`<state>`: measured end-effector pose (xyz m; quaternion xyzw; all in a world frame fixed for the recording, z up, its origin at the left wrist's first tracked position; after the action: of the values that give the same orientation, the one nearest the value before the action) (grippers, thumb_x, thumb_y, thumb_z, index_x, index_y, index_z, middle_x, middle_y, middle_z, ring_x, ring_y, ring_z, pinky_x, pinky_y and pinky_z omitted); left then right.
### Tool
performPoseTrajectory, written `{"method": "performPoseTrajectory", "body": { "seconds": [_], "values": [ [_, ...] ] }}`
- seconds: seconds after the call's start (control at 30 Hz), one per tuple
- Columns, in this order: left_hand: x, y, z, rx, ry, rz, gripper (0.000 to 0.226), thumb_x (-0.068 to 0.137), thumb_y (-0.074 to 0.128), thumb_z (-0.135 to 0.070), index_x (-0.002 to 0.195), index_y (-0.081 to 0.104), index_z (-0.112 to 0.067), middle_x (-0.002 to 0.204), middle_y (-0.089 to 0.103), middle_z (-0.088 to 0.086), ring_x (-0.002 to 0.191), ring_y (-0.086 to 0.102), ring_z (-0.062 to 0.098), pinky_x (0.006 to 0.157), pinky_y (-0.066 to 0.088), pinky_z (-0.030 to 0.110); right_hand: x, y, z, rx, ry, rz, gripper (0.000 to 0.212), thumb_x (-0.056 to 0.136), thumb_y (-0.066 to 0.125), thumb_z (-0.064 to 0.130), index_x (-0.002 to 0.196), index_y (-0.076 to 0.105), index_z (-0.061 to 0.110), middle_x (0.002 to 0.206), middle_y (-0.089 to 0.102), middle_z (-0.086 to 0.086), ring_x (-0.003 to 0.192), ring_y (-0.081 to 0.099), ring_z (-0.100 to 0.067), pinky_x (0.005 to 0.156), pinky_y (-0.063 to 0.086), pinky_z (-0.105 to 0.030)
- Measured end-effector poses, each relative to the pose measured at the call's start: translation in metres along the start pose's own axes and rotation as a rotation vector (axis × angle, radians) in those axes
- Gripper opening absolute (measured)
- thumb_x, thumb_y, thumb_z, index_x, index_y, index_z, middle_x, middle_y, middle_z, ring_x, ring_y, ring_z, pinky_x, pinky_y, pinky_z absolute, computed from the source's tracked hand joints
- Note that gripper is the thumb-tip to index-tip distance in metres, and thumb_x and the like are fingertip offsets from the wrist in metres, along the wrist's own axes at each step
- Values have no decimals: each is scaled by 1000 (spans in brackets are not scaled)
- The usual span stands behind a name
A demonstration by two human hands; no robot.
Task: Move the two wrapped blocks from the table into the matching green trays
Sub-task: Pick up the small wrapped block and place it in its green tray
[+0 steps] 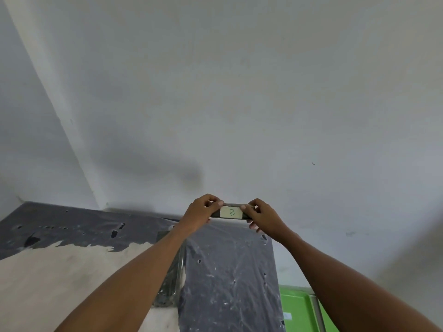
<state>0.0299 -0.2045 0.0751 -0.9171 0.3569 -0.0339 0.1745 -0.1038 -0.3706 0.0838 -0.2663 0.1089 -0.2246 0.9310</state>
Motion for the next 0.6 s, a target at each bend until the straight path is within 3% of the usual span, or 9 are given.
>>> {"method": "performPoseTrajectory", "body": {
  "seconds": [0.2,0.33,0.47,0.6],
  "values": [
    [-1,7,-10,-79,9,27,26,91,67,-41,111,65,-25,103,70,3,96,69,17,68,60,25,-1,-10,2,-18,-59,-6,28,94,60,42,109,55,20,93,66,8,68,71,-12,51,56,-22],
    [-4,12,-4,-146,11,67,30,91,71,-24,120,61,-19,110,66,12,91,72,21,83,63,36,0,-10,-2,-49,-66,-11,34,93,62,43,118,54,21,103,67,2,81,70,-16,62,58,-28],
    [-4,15,-4,-195,11,48,29,92,69,-21,119,62,-14,109,65,18,81,71,20,81,64,37,-6,-6,5,-308,-254,6,62,84,70,48,138,43,33,124,52,4,109,55,-13,91,50,-28],
    [-5,22,-9,-205,15,83,27,92,69,-20,118,63,-14,106,65,17,82,71,22,84,63,40,-16,-9,16,-625,-451,-114,48,86,65,34,131,50,31,125,56,4,108,54,-20,87,48,-35]
  ]
}}
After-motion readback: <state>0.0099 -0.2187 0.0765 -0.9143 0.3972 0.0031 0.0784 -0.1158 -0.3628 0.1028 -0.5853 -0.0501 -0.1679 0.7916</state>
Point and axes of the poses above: each hand's wrist, its own x-axis towards the middle knuckle, its own y-axis out of the palm, z = x × y, the point moved 7 cm from there along x, towards the middle knuckle
